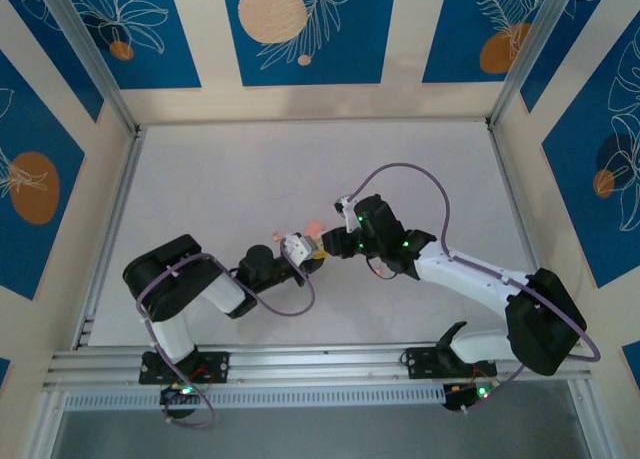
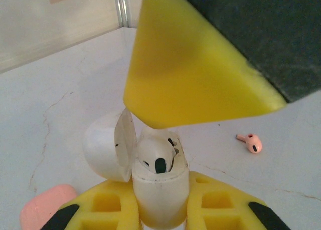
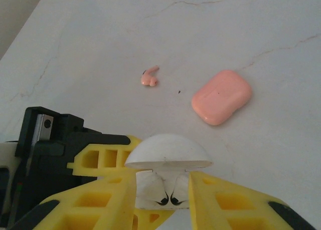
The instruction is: Insert the wireless bluetooth earbuds into the charging case
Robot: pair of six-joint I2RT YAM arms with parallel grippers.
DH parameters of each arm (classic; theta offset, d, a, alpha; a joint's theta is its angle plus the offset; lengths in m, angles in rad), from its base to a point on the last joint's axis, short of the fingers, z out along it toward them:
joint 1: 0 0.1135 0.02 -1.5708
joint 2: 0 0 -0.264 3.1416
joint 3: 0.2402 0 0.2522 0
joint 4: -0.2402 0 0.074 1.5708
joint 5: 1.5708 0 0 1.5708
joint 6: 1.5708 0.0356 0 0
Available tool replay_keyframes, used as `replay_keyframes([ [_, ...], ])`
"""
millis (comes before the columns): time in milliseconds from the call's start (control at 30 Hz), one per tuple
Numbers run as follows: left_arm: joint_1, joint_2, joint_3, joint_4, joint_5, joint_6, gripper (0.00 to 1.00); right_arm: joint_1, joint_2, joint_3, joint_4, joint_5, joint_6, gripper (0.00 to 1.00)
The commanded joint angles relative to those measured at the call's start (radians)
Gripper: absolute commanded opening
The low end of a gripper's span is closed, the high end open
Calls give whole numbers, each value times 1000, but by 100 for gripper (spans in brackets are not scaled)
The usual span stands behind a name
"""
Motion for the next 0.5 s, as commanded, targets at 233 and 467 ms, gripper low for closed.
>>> replay_keyframes([
  [233, -14, -80, -15, 53, 80, 33, 15, -86, -162, -37, 9, -123, 19, 39],
  [467, -14, -167, -29, 53, 186, 6, 15, -295, -262, -75, 30, -478, 18, 43],
])
